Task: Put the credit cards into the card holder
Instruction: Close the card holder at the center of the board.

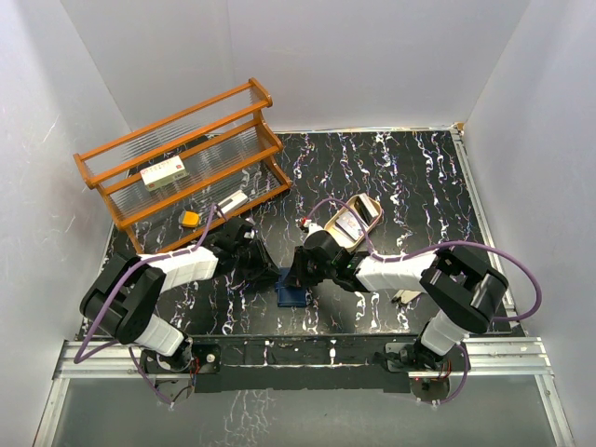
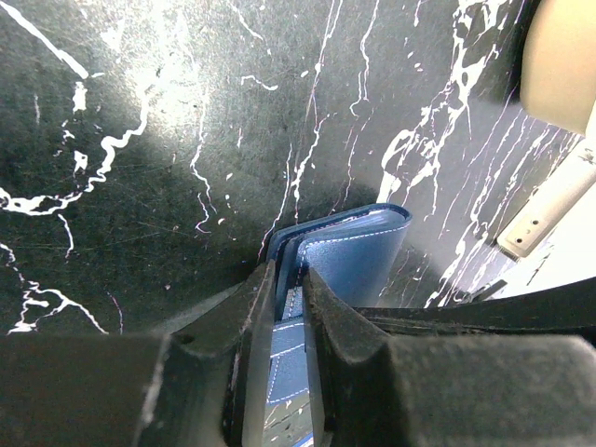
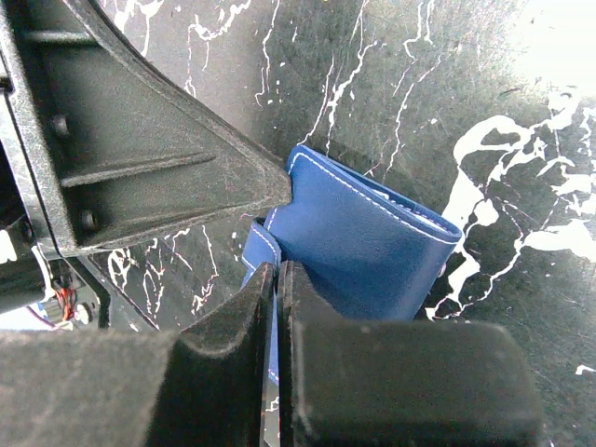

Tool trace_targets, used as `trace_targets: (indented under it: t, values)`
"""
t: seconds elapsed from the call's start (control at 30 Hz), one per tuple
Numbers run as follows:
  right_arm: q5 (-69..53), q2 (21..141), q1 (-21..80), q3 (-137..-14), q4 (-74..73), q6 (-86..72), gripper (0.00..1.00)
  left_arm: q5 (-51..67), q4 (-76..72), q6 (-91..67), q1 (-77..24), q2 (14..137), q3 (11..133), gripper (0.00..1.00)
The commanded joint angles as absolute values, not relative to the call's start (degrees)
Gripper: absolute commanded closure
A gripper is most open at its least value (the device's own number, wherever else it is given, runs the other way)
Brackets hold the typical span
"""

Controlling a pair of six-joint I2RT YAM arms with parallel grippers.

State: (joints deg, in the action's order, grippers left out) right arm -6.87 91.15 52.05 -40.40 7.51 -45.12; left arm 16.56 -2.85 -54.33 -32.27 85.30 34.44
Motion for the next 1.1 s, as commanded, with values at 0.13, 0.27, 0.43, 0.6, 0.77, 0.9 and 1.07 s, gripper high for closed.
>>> trace_targets:
  t: [0.13, 0.27, 0.43, 0.6, 0.77, 0.9, 1.07]
  values:
    - [-3.8, 89.0, 52.0, -42.5, 5.6, -44.8, 1.00, 13.0, 2.8, -52.2, -32.2, 85.7, 34.5, 0.84]
    - [-3.5, 88.7, 52.0, -42.0, 4.8, -45.2, 1.00, 13.0, 2.7, -52.3, -32.2, 85.8, 34.4, 0.84]
    - [-3.5, 88.6, 52.0, -41.7, 4.3, -45.4, 1.00, 12.9, 2.6, -52.3, -32.2, 86.2, 34.3, 0.84]
    - [-4.2, 88.6, 52.0, -41.6, 3.8, -45.8, 0.93, 12.9, 2.5, -52.5, -32.2, 86.4, 34.3, 0.84]
    - [-4.4, 89.0, 52.0, -41.5, 3.3, -45.9, 0.91, 12.7, 2.8, -52.5, -32.2, 86.1, 34.4, 0.84]
    - [-3.8, 88.4, 52.0, -41.5, 2.8, -46.0, 0.88, 12.7, 2.8, -52.6, -32.2, 86.0, 34.4, 0.84]
    - [-4.0, 88.1, 52.0, -41.5, 2.6, -45.7, 0.94, 12.7, 2.7, -52.6, -32.2, 86.0, 34.3, 0.83]
